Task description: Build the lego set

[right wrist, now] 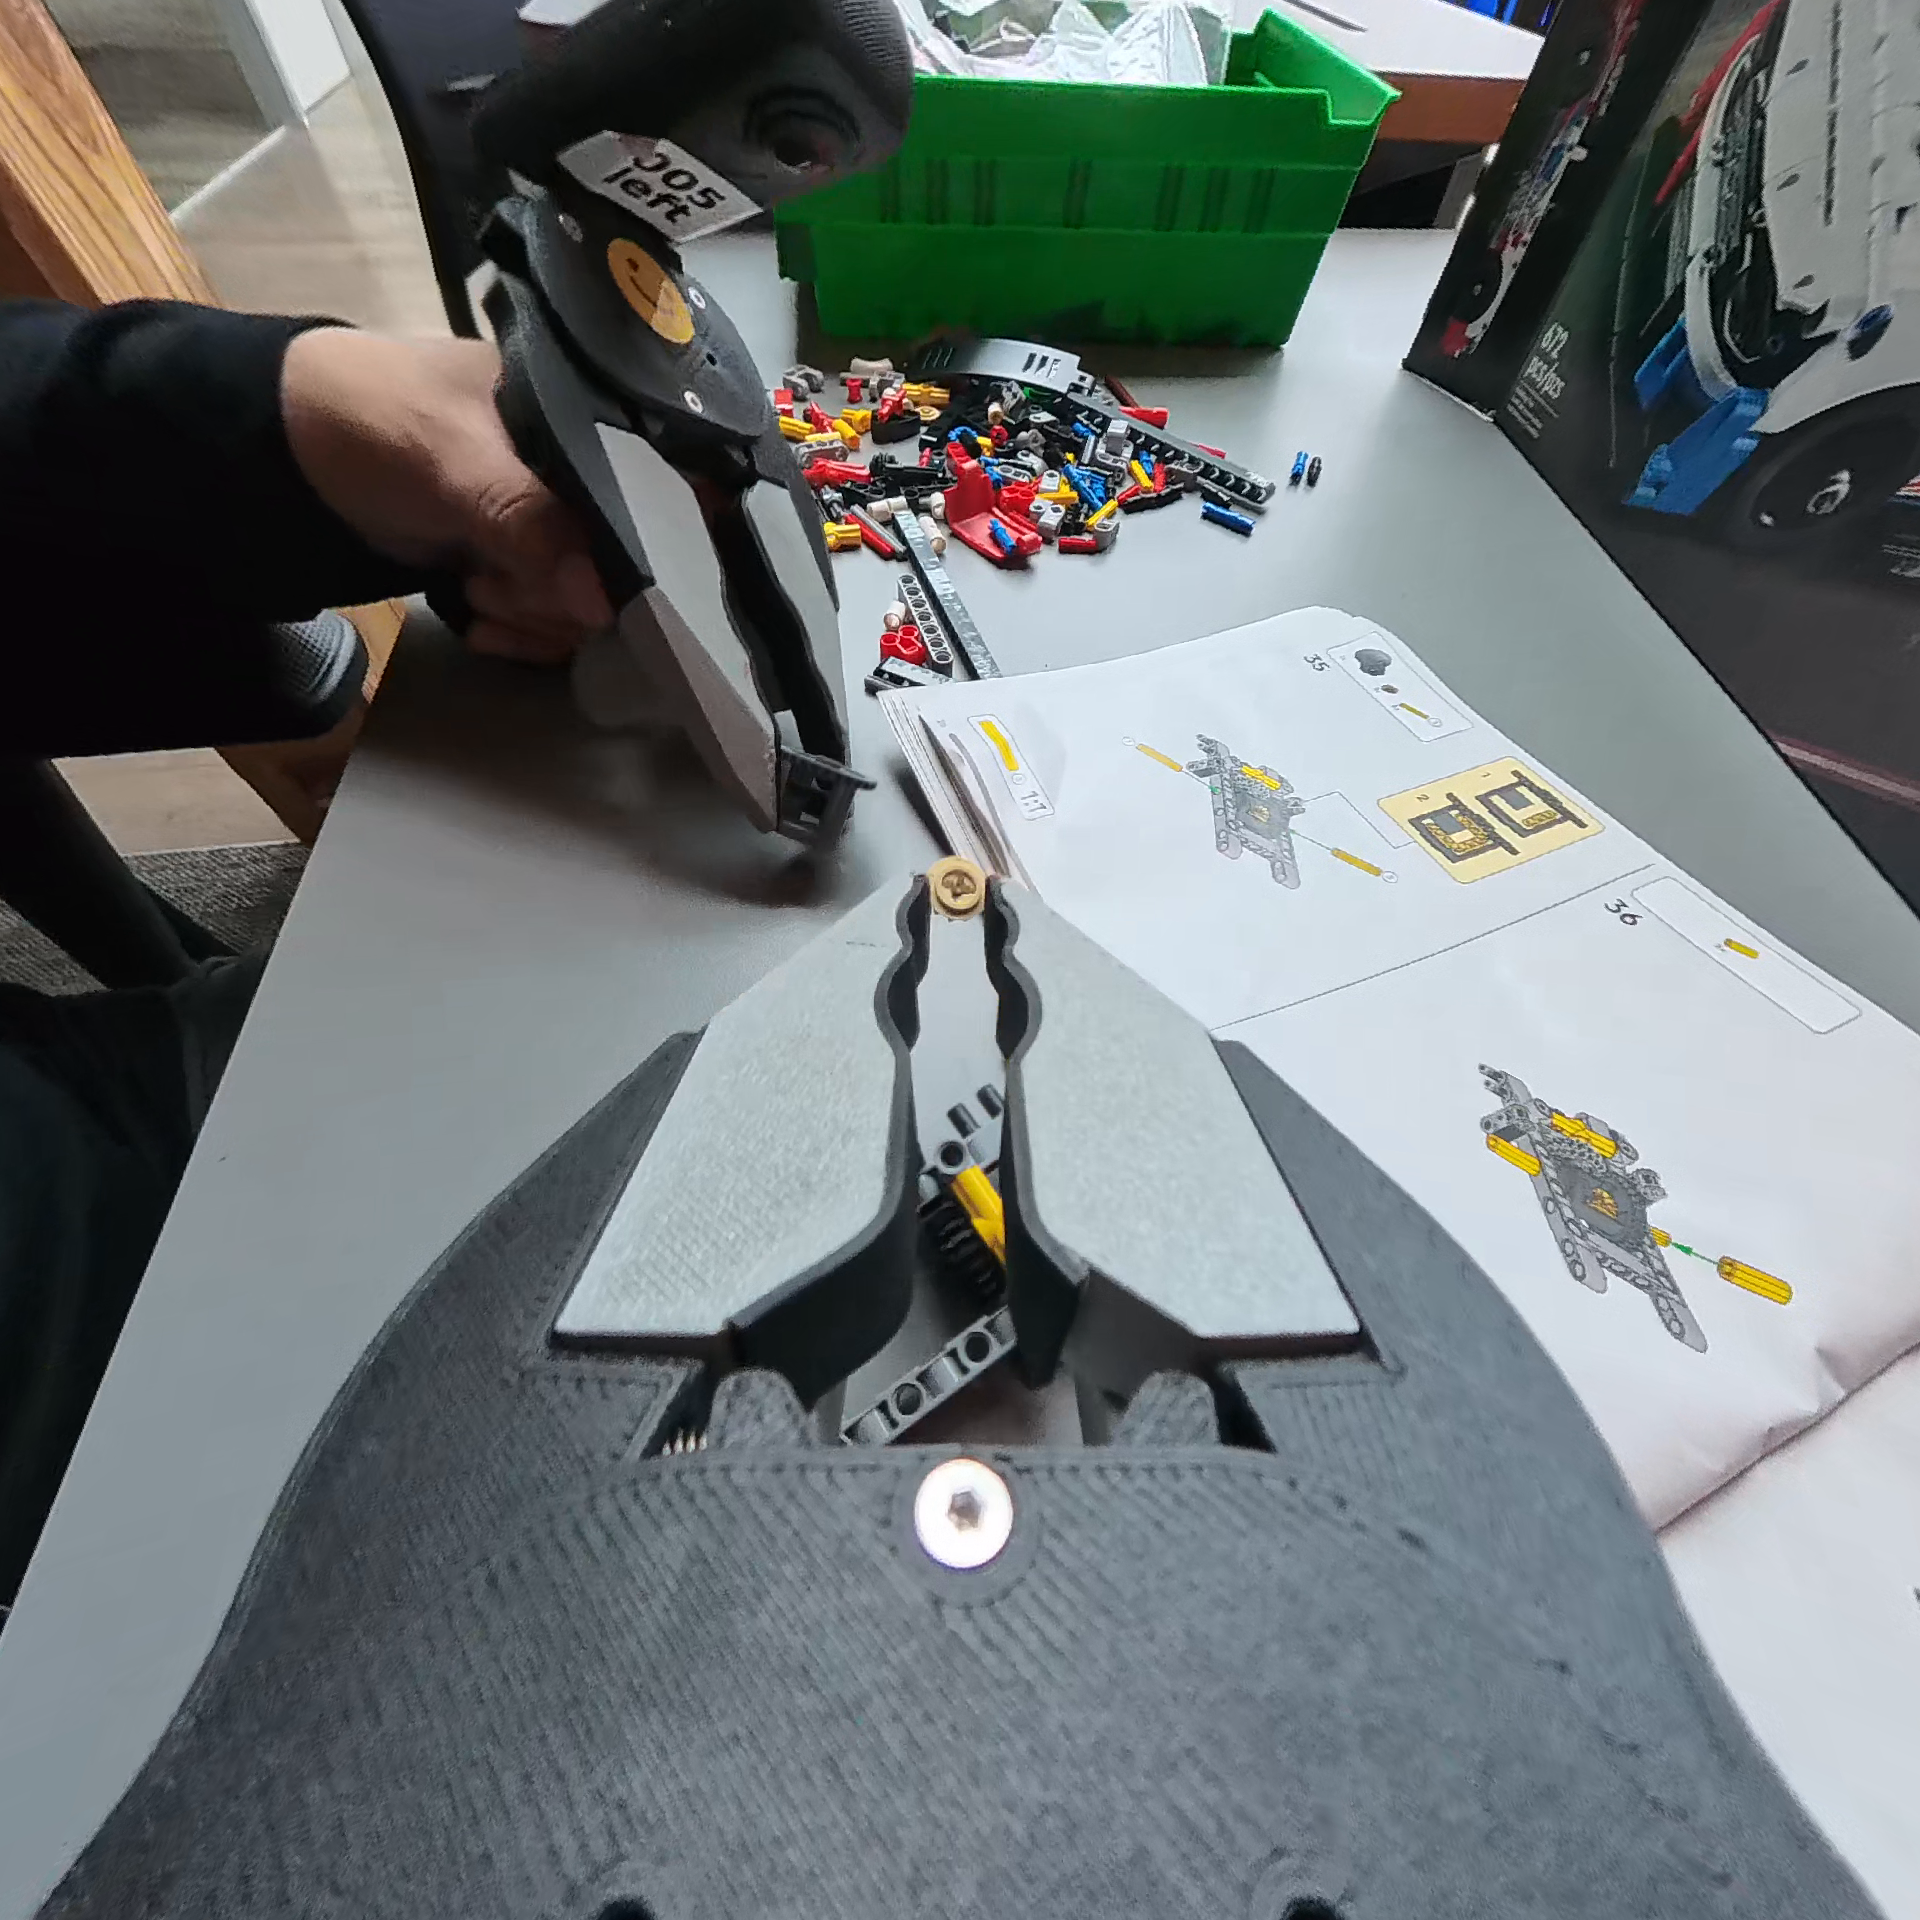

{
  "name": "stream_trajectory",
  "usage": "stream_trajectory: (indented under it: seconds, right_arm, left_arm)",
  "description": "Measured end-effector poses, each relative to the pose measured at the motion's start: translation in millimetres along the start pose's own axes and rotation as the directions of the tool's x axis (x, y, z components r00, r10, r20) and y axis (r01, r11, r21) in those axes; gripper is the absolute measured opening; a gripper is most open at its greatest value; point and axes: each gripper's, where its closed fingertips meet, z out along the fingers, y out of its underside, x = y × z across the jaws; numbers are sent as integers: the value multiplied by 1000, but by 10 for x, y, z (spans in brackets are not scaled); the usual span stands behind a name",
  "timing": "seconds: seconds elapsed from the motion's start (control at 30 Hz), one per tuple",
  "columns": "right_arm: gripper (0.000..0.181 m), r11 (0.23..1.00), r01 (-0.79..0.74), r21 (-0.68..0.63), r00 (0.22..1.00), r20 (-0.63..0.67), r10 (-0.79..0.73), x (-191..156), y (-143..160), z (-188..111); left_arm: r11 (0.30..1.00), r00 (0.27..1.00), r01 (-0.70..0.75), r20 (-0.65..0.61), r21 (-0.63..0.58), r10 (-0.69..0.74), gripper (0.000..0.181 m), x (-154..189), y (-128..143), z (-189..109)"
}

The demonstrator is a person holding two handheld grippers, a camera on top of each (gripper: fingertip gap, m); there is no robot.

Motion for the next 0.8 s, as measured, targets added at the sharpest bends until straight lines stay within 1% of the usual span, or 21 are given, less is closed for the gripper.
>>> stream_trajectory:
  seconds: [0.07,0.2,0.3,0.8]
  right_arm:
    - [7,1000,12,-7,1000,1,-12,-18,8,12]
    - [7,1000,17,-11,1000,2,-17,-24,15,18]
    - [7,1000,11,-8,1000,4,-11,-19,12,14]
    - [7,1000,18,-12,1000,4,-18,-34,16,19]
  left_arm:
    - [1000,1000,0,2,4,0,24,-8,-3,-5]
    - [998,997,-65,35,-12,65,24,1,9,23]
    - [996,995,-87,49,-14,88,24,3,11,30]
    - [997,996,-79,43,-9,80,24,-1,7,27]
